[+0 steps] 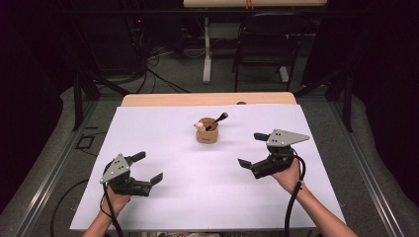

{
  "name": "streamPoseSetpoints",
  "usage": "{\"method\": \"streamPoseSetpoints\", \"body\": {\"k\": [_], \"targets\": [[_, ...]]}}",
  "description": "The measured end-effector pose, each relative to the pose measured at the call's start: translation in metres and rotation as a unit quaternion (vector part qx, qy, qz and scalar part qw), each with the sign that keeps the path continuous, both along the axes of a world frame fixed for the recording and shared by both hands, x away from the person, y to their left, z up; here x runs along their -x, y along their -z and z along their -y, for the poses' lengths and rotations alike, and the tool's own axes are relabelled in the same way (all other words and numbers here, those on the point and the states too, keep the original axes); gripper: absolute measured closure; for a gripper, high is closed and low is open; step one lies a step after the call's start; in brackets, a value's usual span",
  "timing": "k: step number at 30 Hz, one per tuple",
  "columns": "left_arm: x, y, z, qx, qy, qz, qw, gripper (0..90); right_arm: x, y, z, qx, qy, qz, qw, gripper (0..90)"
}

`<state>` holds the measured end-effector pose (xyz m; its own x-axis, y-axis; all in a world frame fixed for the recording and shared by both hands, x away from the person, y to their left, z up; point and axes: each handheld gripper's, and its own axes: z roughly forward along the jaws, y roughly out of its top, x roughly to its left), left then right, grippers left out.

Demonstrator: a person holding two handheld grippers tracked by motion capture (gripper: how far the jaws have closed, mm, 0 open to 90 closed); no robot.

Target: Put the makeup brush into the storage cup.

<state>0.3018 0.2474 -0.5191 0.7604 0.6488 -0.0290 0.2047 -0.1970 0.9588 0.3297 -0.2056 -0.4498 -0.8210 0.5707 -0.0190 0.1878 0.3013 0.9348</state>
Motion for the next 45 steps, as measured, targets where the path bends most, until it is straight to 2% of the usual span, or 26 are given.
{"method": "streamPoseSetpoints", "body": {"k": [11,22,26,29,31,35,39,42,45], "targets": [[0.005,-0.002,-0.002,0.004,-0.001,0.005,1.0,0.0,0.023,0.011,0.017,-0.01,0.029,0.02,0.9993,0.0],[0.011,-0.003,-0.006,0.006,-0.004,0.007,0.9999,0.0,0.045,0.024,0.039,-0.026,0.072,0.033,0.9965,0.0],[0.013,-0.003,-0.006,0.007,-0.004,0.007,0.9999,0.0,0.051,0.029,0.046,-0.034,0.085,0.032,0.9953,0.0],[0.014,-0.003,-0.007,0.008,-0.002,0.007,0.9999,0.0,0.055,0.032,0.049,-0.029,0.086,0.038,0.9951,0.0],[0.014,-0.003,-0.008,0.008,0.0,0.007,0.9999,0.0,0.057,0.034,0.05,-0.03,0.091,0.033,0.9949,0.0],[0.015,-0.003,-0.008,0.007,0.004,0.009,0.9999,0.0,0.06,0.037,0.053,-0.029,0.099,0.044,0.9937,0.0],[0.014,-0.003,-0.008,0.005,0.003,0.007,1.0,0.0,0.062,0.039,0.055,-0.047,0.106,0.045,0.9922,0.0],[0.014,-0.003,-0.008,0.005,0.002,0.008,1.0,0.0,0.063,0.042,0.056,-0.043,0.108,0.045,0.9922,0.0],[0.014,-0.003,-0.008,0.005,0.002,0.007,1.0,0.0,0.063,0.043,0.058,-0.053,0.108,0.045,0.9917,0.0]]}}
